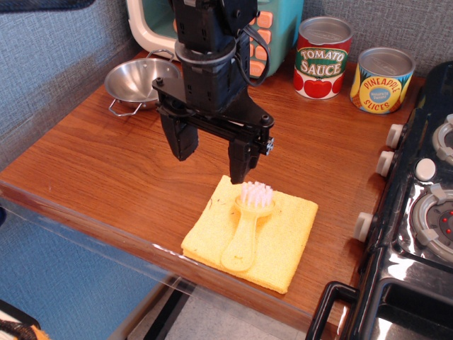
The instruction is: Put the small sushi roll shape in the silver bowl.
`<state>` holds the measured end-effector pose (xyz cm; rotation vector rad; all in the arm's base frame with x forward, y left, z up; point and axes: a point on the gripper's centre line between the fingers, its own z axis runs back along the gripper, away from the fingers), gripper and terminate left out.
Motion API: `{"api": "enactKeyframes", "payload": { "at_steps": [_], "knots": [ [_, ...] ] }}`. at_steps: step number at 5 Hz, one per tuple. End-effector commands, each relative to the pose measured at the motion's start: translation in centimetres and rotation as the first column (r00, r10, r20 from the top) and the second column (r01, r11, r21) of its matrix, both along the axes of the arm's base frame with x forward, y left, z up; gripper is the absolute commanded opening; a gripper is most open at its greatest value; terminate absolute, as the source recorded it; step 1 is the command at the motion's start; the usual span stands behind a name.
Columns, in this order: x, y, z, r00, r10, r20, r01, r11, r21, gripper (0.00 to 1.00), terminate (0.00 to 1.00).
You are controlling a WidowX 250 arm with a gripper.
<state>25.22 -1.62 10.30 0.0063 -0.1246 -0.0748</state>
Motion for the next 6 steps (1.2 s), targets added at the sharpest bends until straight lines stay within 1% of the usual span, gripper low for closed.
{"api": "enactKeyframes", "payload": {
  "at_steps": [1, 2, 3, 4, 5, 6],
  "knots": [
    [0.0, 0.0, 0.0, 1.0, 0.0, 0.0, 0.0, 1.0, 0.0, 1.0, 0.0],
    [2.5, 0.8, -0.2, 0.997, 0.073, 0.013, -0.072, 0.997, -0.028, 1.0, 0.0],
    [6.1, 1.6, -0.4, 0.99, 0.142, 0.021, -0.141, 0.988, -0.057, 1.0, 0.0],
    [10.1, 3.5, -1.2, 0.966, 0.26, 0.015, -0.258, 0.963, -0.074, 1.0, 0.0],
    [13.6, 5.0, -1.8, 0.931, 0.366, 0.008, -0.365, 0.929, -0.054, 1.0, 0.0],
    [16.1, 6.0, -2.0, 0.905, 0.426, 0.016, -0.425, 0.905, -0.031, 1.0, 0.0]
  ]
}}
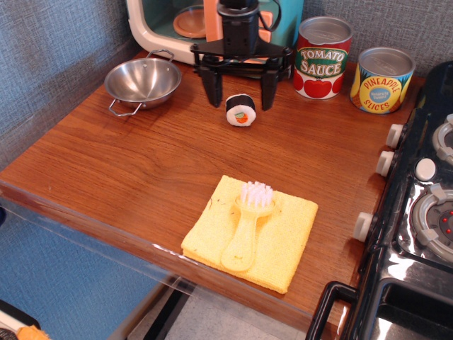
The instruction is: Put the small sushi roll shape in the silver bowl.
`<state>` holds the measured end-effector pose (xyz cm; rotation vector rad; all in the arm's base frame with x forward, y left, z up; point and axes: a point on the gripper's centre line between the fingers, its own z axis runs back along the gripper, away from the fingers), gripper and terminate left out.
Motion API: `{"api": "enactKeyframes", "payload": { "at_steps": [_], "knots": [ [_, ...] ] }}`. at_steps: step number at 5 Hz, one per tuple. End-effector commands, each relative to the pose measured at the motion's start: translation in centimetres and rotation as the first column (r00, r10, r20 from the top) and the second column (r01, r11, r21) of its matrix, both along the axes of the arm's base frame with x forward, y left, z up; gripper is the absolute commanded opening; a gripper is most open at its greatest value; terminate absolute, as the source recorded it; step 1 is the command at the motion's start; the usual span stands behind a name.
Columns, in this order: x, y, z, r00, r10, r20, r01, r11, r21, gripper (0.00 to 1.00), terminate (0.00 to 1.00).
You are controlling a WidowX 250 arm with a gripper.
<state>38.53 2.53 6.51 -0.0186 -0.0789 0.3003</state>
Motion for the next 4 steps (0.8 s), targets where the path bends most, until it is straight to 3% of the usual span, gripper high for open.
{"api": "enactKeyframes", "payload": {
  "at_steps": [1, 4],
  "knots": [
    [3.8, 2.3, 0.8, 0.995, 0.09, 0.05, -0.093, 0.994, 0.056, 1.0, 0.0],
    [3.5, 2.1, -3.1, 0.995, 0.085, -0.052, -0.08, 0.992, 0.1, 1.0, 0.0]
  ]
}}
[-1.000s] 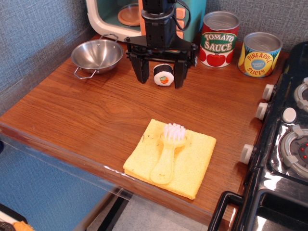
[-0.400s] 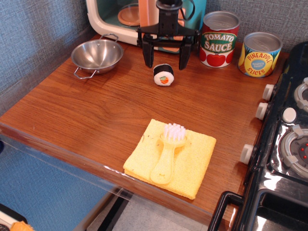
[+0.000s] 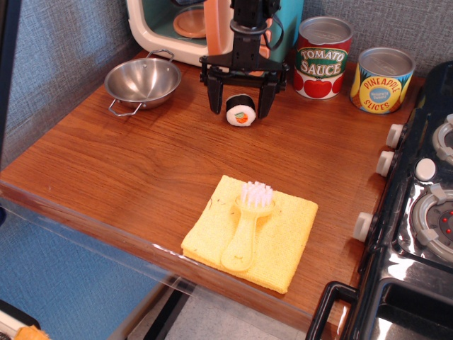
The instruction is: Put the small sushi roll shape in the silver bowl.
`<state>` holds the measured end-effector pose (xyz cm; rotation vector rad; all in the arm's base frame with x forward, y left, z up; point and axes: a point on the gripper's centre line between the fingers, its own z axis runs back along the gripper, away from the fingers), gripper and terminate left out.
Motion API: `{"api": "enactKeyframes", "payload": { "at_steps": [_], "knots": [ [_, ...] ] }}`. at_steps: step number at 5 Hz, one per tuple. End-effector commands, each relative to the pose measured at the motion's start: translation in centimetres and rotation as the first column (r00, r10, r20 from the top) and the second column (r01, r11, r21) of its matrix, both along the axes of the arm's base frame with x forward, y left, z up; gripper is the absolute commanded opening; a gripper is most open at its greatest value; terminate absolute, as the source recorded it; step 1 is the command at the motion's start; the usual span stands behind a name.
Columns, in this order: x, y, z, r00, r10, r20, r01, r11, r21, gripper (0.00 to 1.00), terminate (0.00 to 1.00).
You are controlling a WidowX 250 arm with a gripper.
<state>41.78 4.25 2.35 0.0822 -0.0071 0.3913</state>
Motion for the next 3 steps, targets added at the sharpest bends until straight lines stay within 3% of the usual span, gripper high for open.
{"api": "enactKeyframes", "payload": {
  "at_steps": [1, 2, 3],
  "knots": [
    [0.2, 0.2, 1.1, 0.999, -0.012, 0.037, 0.011, 1.0, 0.025, 0.0, 0.0],
    [0.4, 0.3, 3.3, 0.996, -0.04, 0.086, 0.04, 0.999, 0.006, 0.0, 0.0],
    [0.3, 1.3, 7.9, 0.977, -0.105, 0.184, 0.108, 0.994, -0.008, 0.0, 0.0]
  ]
}}
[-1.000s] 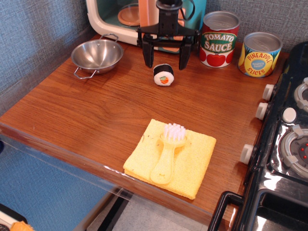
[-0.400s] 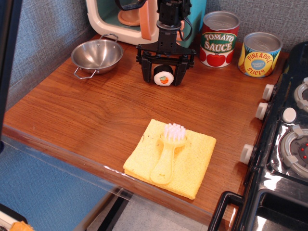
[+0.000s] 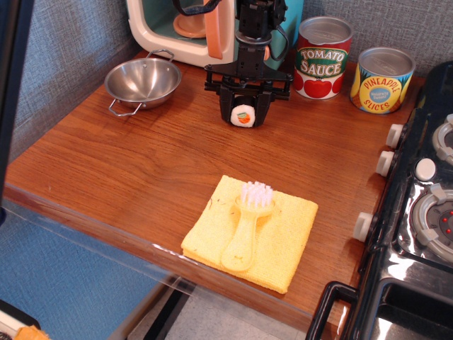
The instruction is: Put the small sushi roll shape in the silver bowl.
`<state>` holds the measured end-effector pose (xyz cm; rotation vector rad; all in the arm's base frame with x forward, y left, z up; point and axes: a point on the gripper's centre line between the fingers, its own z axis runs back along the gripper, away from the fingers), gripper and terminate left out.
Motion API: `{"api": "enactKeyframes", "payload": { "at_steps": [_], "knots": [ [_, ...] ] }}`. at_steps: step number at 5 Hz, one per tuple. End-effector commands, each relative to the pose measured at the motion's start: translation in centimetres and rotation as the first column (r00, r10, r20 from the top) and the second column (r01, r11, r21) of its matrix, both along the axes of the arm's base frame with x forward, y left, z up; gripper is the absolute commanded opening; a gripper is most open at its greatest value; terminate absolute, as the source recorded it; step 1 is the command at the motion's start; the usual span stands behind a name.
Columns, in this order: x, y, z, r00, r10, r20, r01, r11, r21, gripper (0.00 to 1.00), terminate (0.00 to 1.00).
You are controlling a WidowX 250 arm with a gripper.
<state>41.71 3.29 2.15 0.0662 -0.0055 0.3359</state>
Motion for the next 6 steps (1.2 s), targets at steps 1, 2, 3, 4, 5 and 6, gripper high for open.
{"api": "enactKeyframes", "payload": {
  "at_steps": [1, 2, 3, 4, 5, 6],
  "knots": [
    [-0.6, 5.5, 11.4, 0.966, -0.055, 0.253, 0.059, 0.998, -0.011, 0.0, 0.0],
    [-1.3, 9.6, 11.6, 0.967, -0.045, 0.252, 0.053, 0.998, -0.026, 0.0, 0.0],
    [-2.1, 12.2, 10.0, 0.977, -0.033, 0.211, 0.04, 0.999, -0.026, 0.0, 0.0],
    [-2.8, 13.1, 9.1, 0.982, -0.027, 0.185, 0.033, 0.999, -0.026, 0.0, 0.0],
    [-3.0, 13.1, 9.0, 0.984, -0.025, 0.177, 0.03, 0.999, -0.028, 1.0, 0.0],
    [-3.1, 13.2, 9.2, 0.985, -0.025, 0.169, 0.028, 0.999, -0.016, 1.0, 0.0]
  ]
}}
